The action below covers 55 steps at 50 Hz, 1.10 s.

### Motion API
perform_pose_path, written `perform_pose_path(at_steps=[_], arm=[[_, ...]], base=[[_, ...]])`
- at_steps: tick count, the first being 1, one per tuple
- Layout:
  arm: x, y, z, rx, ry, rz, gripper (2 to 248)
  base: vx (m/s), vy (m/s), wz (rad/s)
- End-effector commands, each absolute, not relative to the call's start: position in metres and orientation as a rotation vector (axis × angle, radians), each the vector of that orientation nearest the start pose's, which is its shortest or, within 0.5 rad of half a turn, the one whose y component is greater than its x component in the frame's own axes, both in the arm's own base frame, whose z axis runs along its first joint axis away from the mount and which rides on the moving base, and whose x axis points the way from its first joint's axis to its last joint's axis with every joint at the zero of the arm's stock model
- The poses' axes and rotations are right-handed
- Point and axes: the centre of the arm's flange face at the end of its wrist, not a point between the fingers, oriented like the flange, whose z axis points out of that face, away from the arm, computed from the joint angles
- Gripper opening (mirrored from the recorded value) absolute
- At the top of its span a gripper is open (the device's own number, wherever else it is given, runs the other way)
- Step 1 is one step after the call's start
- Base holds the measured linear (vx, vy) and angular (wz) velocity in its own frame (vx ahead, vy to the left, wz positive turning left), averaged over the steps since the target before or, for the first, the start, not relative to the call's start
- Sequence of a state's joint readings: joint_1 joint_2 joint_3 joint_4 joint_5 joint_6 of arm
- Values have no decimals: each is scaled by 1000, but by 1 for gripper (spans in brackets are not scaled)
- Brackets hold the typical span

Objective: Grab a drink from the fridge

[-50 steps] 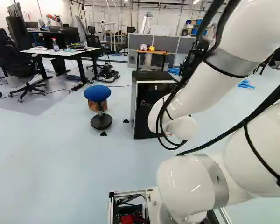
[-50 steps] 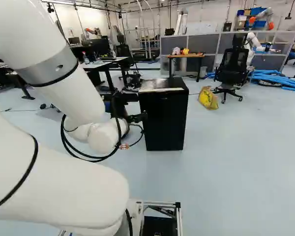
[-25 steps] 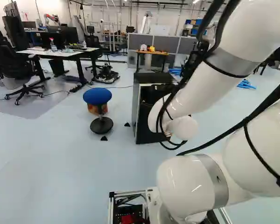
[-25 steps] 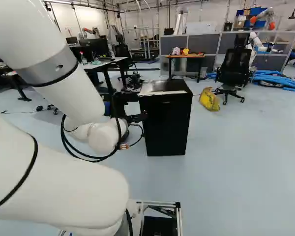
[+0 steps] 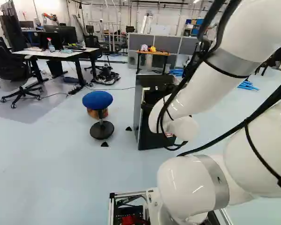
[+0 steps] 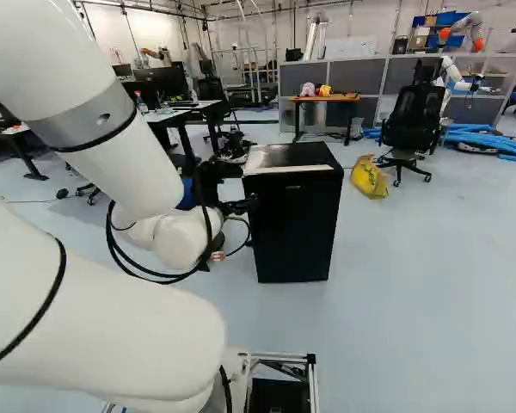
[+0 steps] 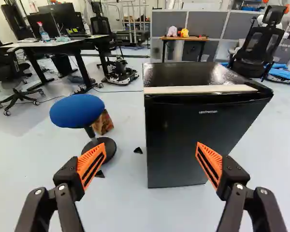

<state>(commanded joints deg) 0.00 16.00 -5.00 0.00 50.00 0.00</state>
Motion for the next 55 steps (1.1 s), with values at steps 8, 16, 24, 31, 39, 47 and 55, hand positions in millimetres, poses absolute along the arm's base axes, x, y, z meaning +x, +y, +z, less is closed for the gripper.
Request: perform_pose_path(at_steps=[8, 16, 24, 31, 39, 47, 55], arm=[[270, 0, 366, -2558, 0, -1824, 247], [270, 0, 366, -2558, 0, -1824, 247], [270, 0, 366, -2558, 0, -1824, 247], [270, 0, 366, -2558, 0, -1824, 247], [270, 0, 366, -2558, 0, -1824, 247], [270, 0, 366, -2558, 0, -1824, 247], [270, 0, 366, -2558, 0, -1824, 247]], base=[[155, 46, 32], [134, 52, 77], [121, 57, 102], [120, 58, 107], [93, 35, 45], [8, 1, 3], [0, 0, 0]])
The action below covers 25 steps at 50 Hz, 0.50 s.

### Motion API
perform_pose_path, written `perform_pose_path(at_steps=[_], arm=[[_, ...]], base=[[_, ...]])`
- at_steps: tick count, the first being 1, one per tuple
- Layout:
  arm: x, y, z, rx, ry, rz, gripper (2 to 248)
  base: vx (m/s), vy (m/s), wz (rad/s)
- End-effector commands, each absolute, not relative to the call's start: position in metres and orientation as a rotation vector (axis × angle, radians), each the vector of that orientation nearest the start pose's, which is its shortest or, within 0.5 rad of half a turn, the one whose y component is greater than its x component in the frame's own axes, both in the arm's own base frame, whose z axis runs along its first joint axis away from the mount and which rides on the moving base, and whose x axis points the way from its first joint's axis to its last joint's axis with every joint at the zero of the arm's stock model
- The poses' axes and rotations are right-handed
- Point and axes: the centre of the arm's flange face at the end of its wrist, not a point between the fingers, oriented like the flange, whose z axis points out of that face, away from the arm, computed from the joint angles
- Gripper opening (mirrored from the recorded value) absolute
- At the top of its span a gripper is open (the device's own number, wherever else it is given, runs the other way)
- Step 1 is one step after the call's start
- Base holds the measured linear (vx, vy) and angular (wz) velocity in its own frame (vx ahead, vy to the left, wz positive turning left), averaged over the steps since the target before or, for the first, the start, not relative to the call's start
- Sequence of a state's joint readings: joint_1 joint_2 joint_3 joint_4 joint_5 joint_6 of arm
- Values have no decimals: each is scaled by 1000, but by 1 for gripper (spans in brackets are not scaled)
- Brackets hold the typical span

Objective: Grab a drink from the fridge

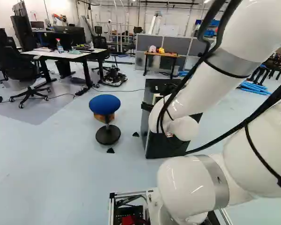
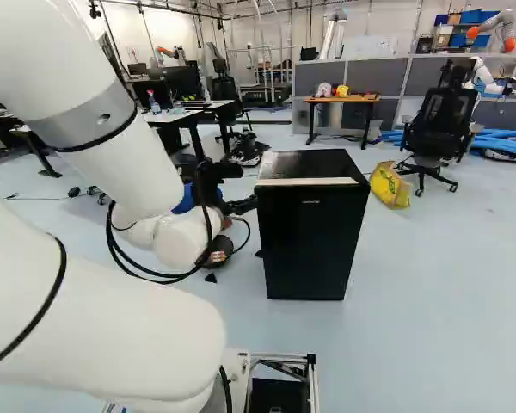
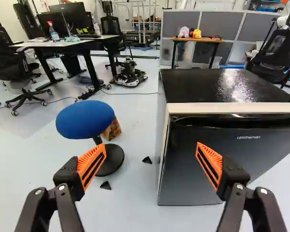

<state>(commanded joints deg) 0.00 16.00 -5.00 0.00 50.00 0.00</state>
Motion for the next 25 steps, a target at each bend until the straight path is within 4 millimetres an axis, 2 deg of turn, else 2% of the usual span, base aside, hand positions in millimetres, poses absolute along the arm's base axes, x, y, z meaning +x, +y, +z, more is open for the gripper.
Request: perform_pose_path(at_steps=[13, 25], arm=[[275, 0, 366, -2562, 8, -1820, 247], [290, -5, 366, -2607, 113, -1781, 247]], base=[[0, 0, 0], [0, 0, 0]])
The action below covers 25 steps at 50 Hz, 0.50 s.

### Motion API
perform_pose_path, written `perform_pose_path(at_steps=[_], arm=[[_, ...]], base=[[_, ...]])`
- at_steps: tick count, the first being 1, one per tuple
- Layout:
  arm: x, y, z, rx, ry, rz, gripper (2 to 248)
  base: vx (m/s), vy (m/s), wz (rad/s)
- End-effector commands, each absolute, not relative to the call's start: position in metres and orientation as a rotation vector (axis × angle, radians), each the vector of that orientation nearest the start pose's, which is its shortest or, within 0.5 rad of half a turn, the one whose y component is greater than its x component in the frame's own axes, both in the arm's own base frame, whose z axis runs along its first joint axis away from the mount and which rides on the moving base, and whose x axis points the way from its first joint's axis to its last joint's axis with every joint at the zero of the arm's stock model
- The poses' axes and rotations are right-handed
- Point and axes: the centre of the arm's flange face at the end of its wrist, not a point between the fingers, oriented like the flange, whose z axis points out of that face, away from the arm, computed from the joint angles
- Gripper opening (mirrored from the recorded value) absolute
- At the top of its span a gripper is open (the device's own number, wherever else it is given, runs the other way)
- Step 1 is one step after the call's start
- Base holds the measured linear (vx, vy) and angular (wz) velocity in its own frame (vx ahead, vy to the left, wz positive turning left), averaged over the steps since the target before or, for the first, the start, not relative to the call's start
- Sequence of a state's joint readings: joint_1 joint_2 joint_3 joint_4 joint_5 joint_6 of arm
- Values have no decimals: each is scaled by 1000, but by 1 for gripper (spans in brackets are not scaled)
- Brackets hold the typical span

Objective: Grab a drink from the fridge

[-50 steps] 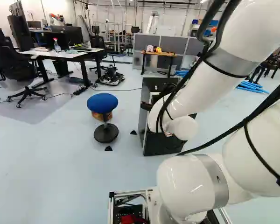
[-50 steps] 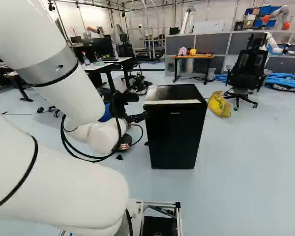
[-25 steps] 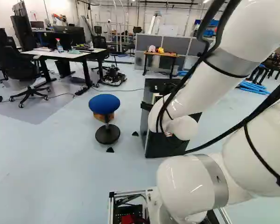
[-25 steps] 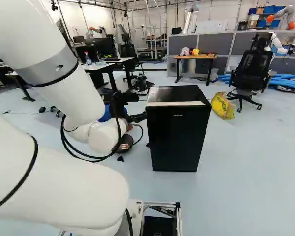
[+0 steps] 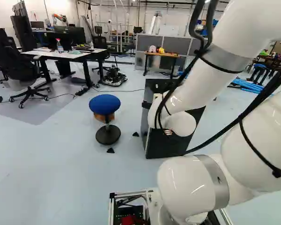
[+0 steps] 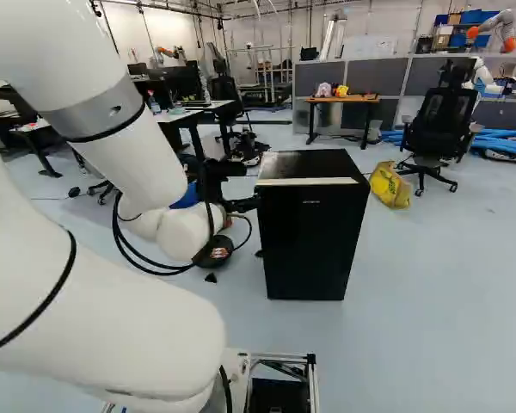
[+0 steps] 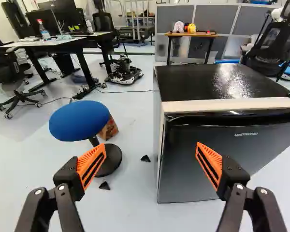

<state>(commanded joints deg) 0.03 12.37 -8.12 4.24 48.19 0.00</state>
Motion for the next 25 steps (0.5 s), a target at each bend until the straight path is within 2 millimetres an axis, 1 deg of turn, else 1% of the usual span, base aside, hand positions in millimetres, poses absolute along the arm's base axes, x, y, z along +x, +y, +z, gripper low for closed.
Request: perform_pose_path(at_steps=[25], arm=[[313, -8, 365, -2642, 384, -1742, 247]], base=[[0, 0, 0]])
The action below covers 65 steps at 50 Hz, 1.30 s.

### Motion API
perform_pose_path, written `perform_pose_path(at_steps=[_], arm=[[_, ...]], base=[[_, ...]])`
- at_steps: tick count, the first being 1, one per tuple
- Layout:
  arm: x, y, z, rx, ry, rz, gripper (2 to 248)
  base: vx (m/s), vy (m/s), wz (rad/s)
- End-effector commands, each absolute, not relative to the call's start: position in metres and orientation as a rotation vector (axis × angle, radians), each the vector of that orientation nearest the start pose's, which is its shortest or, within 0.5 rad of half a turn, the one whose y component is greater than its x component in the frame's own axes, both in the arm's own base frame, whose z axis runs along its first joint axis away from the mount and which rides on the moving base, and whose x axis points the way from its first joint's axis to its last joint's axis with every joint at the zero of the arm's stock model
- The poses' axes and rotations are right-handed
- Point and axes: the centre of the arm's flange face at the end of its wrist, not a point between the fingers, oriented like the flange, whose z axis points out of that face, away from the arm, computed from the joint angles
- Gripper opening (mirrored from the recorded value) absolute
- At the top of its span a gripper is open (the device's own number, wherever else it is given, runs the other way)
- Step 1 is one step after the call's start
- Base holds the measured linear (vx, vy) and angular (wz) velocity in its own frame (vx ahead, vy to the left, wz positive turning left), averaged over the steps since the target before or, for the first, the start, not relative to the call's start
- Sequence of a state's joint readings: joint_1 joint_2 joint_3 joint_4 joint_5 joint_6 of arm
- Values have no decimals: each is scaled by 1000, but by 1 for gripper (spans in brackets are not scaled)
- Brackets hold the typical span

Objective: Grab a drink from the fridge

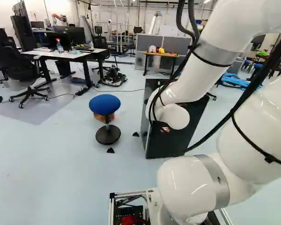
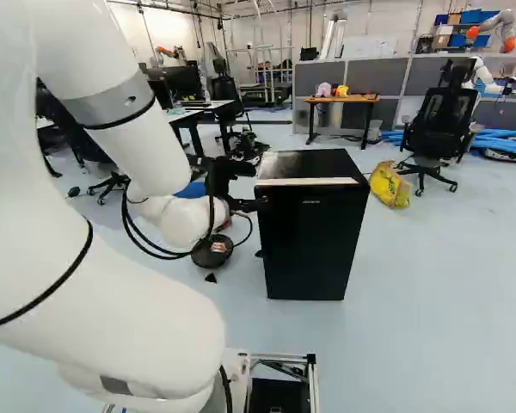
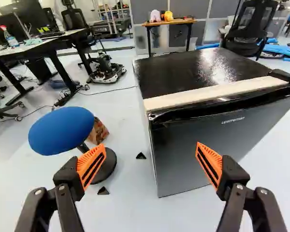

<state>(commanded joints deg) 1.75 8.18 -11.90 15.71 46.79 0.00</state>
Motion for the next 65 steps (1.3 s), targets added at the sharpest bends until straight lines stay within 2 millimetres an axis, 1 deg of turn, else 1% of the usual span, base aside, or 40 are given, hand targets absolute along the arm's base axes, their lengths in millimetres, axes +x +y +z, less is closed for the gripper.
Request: perform_pose_path(at_steps=[21, 44, 65], arm=[[331, -2, 364, -2636, 574, -1727, 247], [356, 11, 347, -2652, 677, -1723, 247], [376, 17, 332, -2648, 748, -1789, 247]], base=[[0, 0, 0], [0, 0, 0], [0, 0, 0]])
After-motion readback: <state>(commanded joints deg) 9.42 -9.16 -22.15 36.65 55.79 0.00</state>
